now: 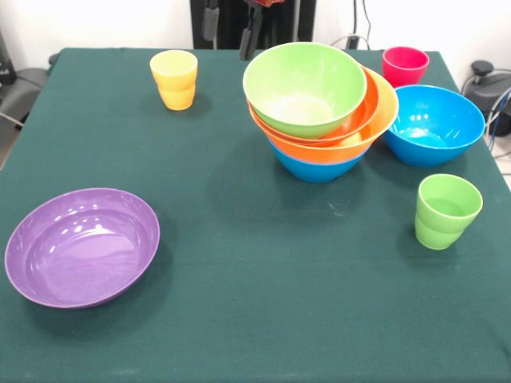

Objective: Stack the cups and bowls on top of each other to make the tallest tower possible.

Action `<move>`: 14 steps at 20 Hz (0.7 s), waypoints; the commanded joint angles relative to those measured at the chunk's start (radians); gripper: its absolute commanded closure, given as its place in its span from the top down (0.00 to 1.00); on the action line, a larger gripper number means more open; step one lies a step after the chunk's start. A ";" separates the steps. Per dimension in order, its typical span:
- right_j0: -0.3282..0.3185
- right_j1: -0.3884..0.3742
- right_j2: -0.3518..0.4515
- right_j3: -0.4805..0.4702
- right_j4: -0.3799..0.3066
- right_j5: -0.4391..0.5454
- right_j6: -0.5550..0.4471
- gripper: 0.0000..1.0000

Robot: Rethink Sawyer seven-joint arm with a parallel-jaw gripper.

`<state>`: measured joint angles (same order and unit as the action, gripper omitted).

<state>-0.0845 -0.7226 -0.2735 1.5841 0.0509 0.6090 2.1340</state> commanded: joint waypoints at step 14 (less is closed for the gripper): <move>-0.090 -0.006 0.247 -0.043 -0.138 0.107 -0.172 1.00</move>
<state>-0.1458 -0.7288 -0.1645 1.5743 -0.0184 0.6125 2.1340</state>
